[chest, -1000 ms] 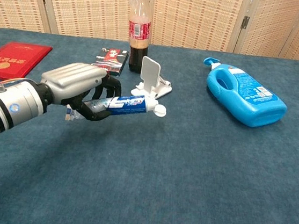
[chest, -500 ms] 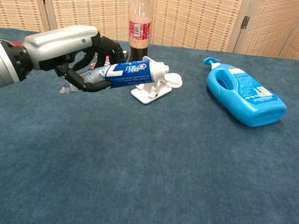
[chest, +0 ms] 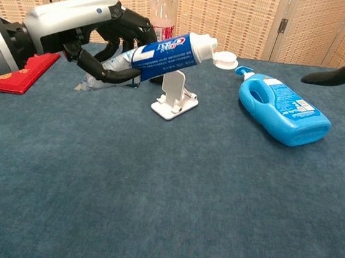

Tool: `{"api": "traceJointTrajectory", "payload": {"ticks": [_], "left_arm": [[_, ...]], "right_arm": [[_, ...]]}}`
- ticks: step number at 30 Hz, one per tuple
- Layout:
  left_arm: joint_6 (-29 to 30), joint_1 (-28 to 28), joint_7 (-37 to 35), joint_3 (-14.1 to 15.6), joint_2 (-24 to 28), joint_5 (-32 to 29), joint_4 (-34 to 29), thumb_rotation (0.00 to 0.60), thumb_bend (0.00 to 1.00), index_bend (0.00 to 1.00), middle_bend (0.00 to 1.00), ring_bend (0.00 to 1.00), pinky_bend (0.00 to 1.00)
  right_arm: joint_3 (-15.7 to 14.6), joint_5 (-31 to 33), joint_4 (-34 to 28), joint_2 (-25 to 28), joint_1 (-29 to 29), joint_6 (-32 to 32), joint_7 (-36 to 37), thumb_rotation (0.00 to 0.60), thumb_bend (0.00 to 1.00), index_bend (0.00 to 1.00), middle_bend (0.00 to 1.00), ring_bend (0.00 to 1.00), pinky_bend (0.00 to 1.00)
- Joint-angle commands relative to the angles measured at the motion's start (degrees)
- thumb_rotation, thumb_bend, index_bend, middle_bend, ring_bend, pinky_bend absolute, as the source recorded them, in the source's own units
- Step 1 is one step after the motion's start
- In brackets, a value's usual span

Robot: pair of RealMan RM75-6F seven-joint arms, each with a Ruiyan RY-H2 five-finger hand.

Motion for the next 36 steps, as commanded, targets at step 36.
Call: {"api": "traceJointTrajectory", "payload": {"ticks": [36], "left_arm": [[-3.1, -1.1, 3.6, 0.5, 2.3, 0.1, -4.1, 0.6, 0.63, 0.76, 0.82, 0.78, 0.8]], "right_arm": [[2.5, 4.5, 4.0, -8.9, 10.3, -2.2, -3.1, 0.6, 0.0, 0.0, 0.0, 0.0, 0.0]]}}
